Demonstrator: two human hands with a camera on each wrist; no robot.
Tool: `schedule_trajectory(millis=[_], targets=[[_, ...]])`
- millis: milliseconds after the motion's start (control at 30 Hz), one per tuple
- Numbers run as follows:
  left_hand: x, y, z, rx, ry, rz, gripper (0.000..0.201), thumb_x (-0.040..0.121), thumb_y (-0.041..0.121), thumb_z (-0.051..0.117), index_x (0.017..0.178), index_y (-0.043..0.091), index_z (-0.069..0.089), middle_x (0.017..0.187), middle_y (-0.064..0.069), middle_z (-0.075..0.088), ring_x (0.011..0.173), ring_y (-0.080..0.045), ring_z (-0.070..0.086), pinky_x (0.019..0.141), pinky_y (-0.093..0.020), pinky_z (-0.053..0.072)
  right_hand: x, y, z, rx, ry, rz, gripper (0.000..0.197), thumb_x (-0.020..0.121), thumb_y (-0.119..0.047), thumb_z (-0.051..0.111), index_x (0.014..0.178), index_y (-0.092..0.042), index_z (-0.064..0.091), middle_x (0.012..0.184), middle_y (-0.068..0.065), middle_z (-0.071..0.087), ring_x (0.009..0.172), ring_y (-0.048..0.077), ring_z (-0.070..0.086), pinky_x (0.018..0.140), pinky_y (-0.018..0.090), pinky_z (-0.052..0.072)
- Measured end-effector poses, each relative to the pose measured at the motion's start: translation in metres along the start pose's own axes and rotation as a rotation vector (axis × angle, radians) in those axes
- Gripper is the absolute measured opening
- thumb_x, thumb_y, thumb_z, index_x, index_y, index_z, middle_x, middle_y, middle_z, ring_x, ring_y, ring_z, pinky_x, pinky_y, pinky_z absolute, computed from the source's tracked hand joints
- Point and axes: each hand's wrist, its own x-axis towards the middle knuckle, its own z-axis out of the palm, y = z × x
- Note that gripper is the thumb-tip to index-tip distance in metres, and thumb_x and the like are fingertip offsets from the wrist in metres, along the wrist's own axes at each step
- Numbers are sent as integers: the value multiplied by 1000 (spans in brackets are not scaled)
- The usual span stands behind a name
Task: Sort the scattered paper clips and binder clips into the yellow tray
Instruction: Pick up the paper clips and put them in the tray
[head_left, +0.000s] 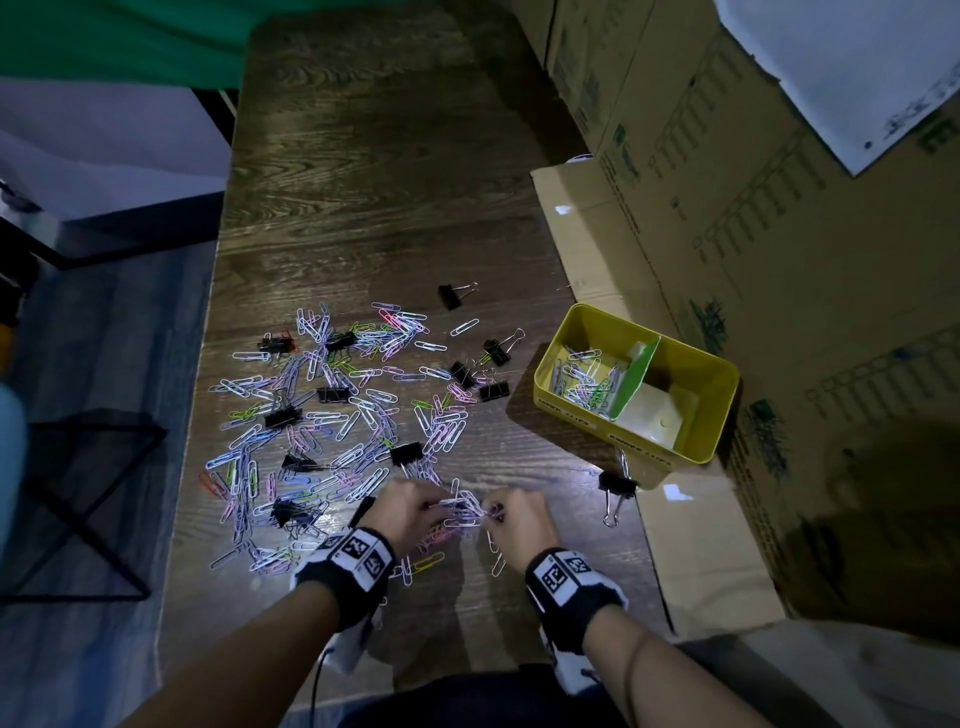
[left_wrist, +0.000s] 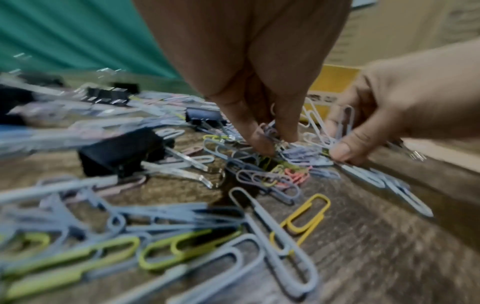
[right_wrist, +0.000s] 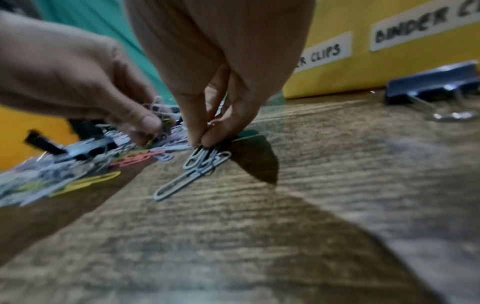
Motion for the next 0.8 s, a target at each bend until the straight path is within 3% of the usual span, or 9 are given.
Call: schedule_trajectory(millis=[67,133,267,333,433,500,600,667,800], targets=[[-1,-2,-3,-143,27,-201,22,81,24,69,101,16,71,91,3,70,71,-2,61,63,-7,44,3,5,-5,119,-8,44,7,82,-21,71,88,-23,70,96,4,69,80,12,62,77,19,47],[0,-6,-6,-344,64,-377,23,77,21,73,99,14,70,85,2,69,68,-4,64,56,-9,44,3,9,-14,216,0,49,7,79,-18,75,85,-18,73,84,0,70,75,10,62,71,17,45],[0,-6,-29,-820,13,-526,26,71,10,73,91,-6,66,81,-14,72,76,-24,69,64,-22,55,-3,15,-34,452,37,50,10,75,-10,77,83,-15,73,77,0,69,70,13,62,70,20,49],[2,0,-45,-911,-48,-508,26,67,11,72,86,-6,66,81,-17,71,73,-24,68,69,-26,56,-6,18,-45,556,71,55,13,74,-7,78,79,-17,72,75,-1,69,69,13,63,68,16,50],[15,17,-67,-959,-149,-433,22,69,11,70,83,-6,67,79,-17,69,69,-21,65,70,-29,57,-14,19,-64,691,170,51,18,70,-7,81,69,-23,73,75,0,73,71,18,68,72,28,55],[34,39,-78,-927,-207,-342,21,73,11,69,85,-5,68,84,-20,68,73,-21,64,71,-28,56,-21,15,-77,778,211,57,15,70,-7,80,69,-22,74,77,-1,74,72,17,69,69,27,56],[71,85,-83,-920,-189,-158,10,78,3,66,84,-4,68,77,-19,66,67,-21,60,67,-25,52,-30,4,-103,906,295,0,13,72,0,76,77,-12,73,69,-7,73,63,4,67,58,13,50],[100,115,-79,-849,-158,-64,8,79,6,68,78,-2,68,70,-15,64,66,-22,55,67,-30,47,-30,-1,-120,939,369,-42,13,72,1,76,83,-4,72,73,-3,73,62,4,66,60,12,50],[147,152,-54,-684,-91,-52,3,78,6,71,76,7,69,69,-12,68,64,-21,64,73,-38,58,-19,-3,-146,837,516,-70,15,71,-5,79,77,-18,72,75,-4,72,65,5,65,66,16,52]])
